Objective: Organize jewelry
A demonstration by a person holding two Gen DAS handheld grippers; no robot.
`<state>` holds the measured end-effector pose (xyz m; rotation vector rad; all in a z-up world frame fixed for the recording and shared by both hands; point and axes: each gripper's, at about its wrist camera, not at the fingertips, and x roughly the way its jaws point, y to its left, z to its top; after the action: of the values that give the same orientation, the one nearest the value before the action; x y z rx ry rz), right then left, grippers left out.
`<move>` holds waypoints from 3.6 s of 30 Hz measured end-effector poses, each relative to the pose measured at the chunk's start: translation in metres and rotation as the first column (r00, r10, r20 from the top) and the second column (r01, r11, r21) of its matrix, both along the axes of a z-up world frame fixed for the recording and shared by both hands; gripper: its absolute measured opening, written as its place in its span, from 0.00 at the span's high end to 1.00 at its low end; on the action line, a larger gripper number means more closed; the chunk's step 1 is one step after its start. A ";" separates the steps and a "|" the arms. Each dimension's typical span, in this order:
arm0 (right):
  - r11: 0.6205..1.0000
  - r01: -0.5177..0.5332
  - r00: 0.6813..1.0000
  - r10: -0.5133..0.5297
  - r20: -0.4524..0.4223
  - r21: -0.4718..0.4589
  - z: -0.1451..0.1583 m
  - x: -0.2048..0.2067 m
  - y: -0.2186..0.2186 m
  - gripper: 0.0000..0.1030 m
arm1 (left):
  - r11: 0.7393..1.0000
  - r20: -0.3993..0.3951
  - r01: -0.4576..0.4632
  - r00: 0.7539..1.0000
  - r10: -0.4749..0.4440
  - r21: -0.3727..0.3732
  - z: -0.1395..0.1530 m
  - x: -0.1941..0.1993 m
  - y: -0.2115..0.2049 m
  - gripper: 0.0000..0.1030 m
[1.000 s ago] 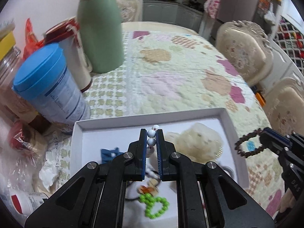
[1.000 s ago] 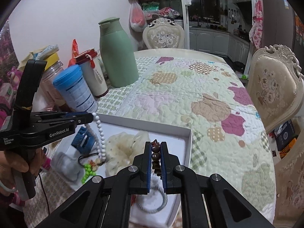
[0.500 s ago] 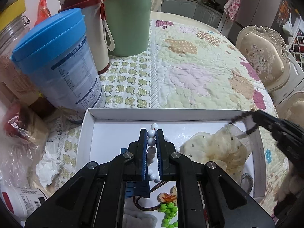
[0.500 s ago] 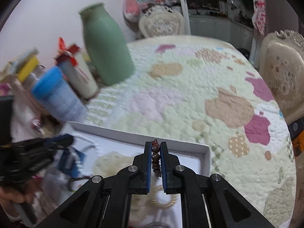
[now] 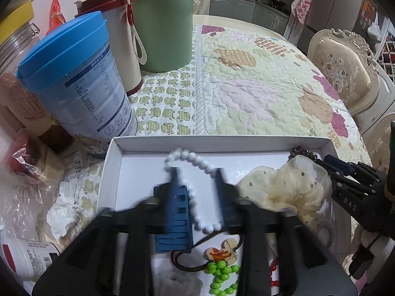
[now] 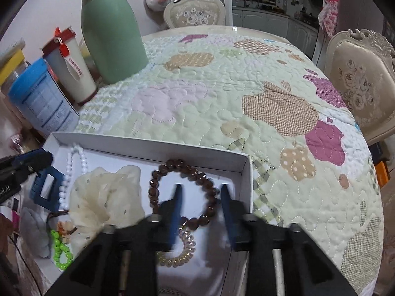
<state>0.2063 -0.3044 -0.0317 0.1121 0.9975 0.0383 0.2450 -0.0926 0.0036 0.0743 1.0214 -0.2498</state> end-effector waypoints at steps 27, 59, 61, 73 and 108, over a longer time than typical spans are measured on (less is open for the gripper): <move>0.997 0.060 0.991 -0.066 0.120 0.054 0.066 -0.122 0.052 0.64 | 1.000 0.142 -0.022 0.990 0.022 -0.003 0.051 -0.116 0.006 0.52; 0.996 0.087 0.977 -0.086 0.193 0.002 0.117 -0.169 0.076 0.59 | 0.999 0.235 -0.047 0.971 0.046 -0.004 0.094 -0.171 0.023 0.52; 0.996 0.087 0.976 -0.085 0.199 0.001 0.120 -0.171 0.077 0.59 | 0.999 0.238 -0.051 0.970 0.051 -0.005 0.096 -0.172 0.024 0.52; 0.996 0.086 0.973 -0.083 0.215 -0.003 0.128 -0.179 0.078 0.57 | 0.999 0.247 -0.051 0.968 0.051 -0.007 0.101 -0.180 0.023 0.52; 0.995 0.095 0.976 -0.094 0.194 0.001 0.122 -0.184 0.070 0.52 | 1.000 0.232 -0.022 0.972 0.022 0.000 0.096 -0.188 0.012 0.52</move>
<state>0.0226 -0.2341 0.0904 0.1452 0.7962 -0.0417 0.0568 -0.0806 0.0997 0.0921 0.7892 -0.2142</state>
